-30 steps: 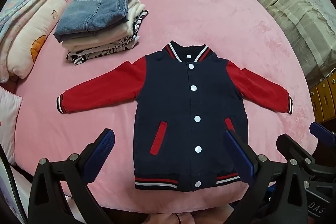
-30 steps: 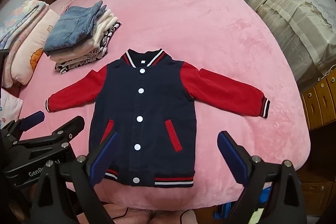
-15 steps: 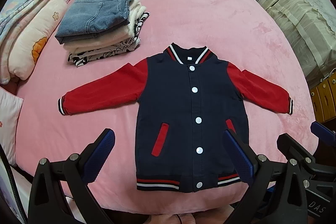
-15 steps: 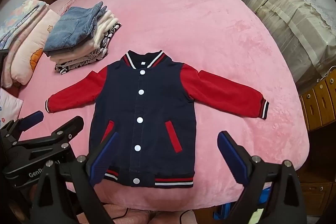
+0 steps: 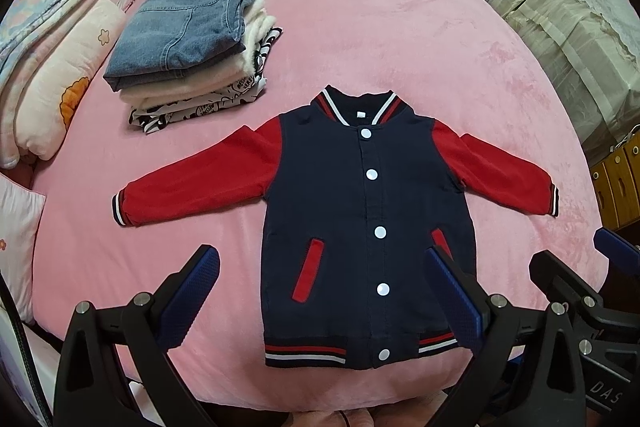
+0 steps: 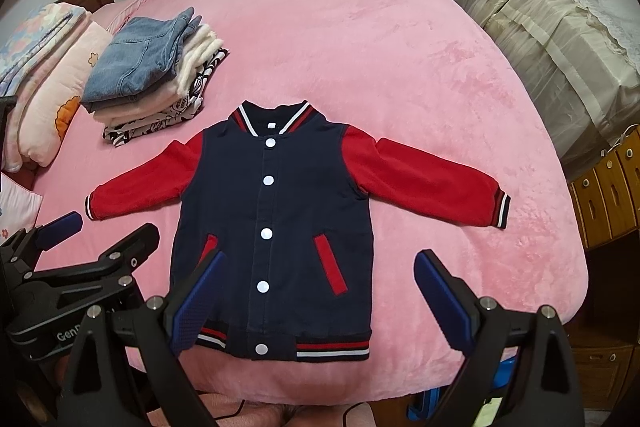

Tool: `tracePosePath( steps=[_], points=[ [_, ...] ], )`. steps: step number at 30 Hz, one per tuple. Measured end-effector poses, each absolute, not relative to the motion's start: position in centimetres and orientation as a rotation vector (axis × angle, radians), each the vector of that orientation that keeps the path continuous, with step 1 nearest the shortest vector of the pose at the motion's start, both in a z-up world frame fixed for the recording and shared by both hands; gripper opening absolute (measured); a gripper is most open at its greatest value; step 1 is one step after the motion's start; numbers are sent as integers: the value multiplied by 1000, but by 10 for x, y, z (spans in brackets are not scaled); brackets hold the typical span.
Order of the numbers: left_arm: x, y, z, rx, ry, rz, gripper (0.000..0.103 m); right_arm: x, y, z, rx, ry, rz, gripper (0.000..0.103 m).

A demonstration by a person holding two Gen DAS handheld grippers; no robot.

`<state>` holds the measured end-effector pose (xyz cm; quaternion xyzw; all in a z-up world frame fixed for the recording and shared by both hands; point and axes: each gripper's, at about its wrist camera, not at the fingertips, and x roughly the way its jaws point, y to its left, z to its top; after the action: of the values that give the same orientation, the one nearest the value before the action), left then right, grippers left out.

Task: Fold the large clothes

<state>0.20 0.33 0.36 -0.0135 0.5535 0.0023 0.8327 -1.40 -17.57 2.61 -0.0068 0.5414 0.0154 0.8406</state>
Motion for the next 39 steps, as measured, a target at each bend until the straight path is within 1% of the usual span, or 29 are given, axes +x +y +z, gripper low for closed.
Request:
tracePosePath(
  steps=[31,39],
  points=[
    [15,8,-2,-26,1194,-21,100,-4,-168,20,-13,1161,8,95],
    [21,-4,-1,-19,1192,-73,100,-7,-177,25,-12,1162,-36,95]
  ],
)
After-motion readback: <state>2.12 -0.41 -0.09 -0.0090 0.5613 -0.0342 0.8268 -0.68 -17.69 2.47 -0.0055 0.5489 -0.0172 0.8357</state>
